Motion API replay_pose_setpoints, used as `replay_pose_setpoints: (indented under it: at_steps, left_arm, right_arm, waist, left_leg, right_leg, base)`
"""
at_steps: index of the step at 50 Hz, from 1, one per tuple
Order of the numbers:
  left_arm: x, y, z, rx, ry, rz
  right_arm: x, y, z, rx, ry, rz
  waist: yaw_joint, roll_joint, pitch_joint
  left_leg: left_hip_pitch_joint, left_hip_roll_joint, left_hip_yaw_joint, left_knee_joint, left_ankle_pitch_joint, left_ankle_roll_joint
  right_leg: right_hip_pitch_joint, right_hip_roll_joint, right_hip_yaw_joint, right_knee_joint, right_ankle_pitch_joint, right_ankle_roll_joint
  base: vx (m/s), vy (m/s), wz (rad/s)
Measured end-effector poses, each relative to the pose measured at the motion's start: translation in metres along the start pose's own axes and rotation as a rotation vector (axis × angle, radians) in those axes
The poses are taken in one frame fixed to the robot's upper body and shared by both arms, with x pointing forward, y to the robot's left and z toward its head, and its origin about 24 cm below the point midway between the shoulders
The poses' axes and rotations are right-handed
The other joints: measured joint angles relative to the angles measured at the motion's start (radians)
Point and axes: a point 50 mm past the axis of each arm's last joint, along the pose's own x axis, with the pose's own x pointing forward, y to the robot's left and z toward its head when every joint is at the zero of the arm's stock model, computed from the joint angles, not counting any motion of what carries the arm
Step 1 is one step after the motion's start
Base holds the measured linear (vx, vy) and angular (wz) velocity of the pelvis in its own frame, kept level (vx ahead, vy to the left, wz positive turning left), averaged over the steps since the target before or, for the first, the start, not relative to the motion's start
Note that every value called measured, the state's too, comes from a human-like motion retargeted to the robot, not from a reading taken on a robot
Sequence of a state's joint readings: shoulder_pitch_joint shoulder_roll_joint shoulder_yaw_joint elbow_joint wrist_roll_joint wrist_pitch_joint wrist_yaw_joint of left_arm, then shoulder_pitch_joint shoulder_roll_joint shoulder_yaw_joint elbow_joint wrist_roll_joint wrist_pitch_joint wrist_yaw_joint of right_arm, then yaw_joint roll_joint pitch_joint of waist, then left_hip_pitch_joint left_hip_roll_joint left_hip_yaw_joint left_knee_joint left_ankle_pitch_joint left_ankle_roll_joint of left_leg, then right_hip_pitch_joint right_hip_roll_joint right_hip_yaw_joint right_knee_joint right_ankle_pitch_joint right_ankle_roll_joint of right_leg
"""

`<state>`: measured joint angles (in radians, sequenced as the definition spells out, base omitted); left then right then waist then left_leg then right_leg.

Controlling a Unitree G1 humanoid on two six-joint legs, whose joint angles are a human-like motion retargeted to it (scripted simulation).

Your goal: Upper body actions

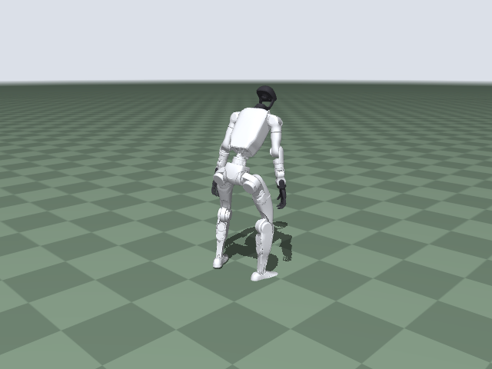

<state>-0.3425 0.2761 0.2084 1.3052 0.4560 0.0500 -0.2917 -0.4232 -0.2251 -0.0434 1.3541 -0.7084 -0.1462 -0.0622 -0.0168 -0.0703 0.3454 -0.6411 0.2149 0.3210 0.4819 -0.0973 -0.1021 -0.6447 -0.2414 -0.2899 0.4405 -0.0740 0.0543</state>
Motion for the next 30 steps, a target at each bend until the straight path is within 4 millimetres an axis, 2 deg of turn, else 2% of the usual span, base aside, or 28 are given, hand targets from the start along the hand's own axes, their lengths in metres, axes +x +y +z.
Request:
replay_pose_setpoints:
  at_steps: [5, 9, 16, 21, 26, 30]
  left_arm:
    - [0.002, -0.004, 0.000, 0.042, -0.019, 0.059]
    - [0.002, -0.012, -0.014, 0.014, 0.004, 0.045]
    - [-0.001, -0.031, -0.056, -0.156, 0.100, -0.046]
    - [-0.007, -0.047, -0.090, -0.253, 0.180, -0.108]
    - [-0.016, -0.060, -0.123, -0.296, 0.276, -0.070]
    - [-0.022, -0.076, -0.143, -0.373, 0.354, -0.015]
  right_arm:
    - [-0.002, 0.004, -0.006, 0.030, 0.017, 0.025]
    - [-0.007, 0.015, -0.023, 0.034, 0.056, 0.053]
    - [-0.022, 0.041, -0.061, 0.063, 0.185, 0.137]
    - [-0.040, 0.065, -0.092, 0.103, 0.264, 0.166]
    - [-0.067, 0.091, -0.127, 0.133, 0.384, 0.201]
    - [-0.079, 0.102, -0.141, 0.131, 0.460, 0.257]
  waist:
    - [-0.002, 0.011, 0.000]
    - [-0.001, 0.014, -0.019]
    - [-0.004, 0.003, -0.058]
    - [-0.012, -0.004, -0.097]
    - [-0.014, -0.007, -0.140]
    - [-0.033, 0.016, -0.176]
  left_leg:
    - [0.011, 0.006, -0.001, -0.014, 0.006, -0.007]
    - [0.052, 0.002, -0.004, -0.040, 0.004, -0.008]
    - [0.195, -0.024, -0.001, -0.124, 0.004, -0.005]
    - [0.306, -0.064, -0.020, -0.156, -0.022, 0.015]
    - [0.406, -0.119, -0.045, -0.173, -0.057, 0.054]
    - [0.463, -0.138, -0.018, -0.217, -0.062, 0.082]
  right_leg:
    - [0.007, 0.008, -0.006, 0.009, -0.017, -0.005]
    - [0.054, 0.009, -0.014, -0.011, -0.023, 0.004]
    - [0.227, 0.001, -0.030, -0.139, 0.010, 0.046]
    - [0.387, -0.023, -0.048, -0.250, 0.045, 0.065]
    - [0.498, -0.055, -0.046, -0.307, 0.145, 0.044]
    - [0.525, -0.056, -0.059, -0.332, 0.245, 0.001]
  base:
    - [0.02, -0.01, 0.03]
    - [0.15, 0.02, 0.05]
    - [0.25, 0.09, 0.04]
    - [0.36, 0.21, 0.16]
    - [0.40, 0.30, 0.07]
    - [0.21, 0.35, -0.34]
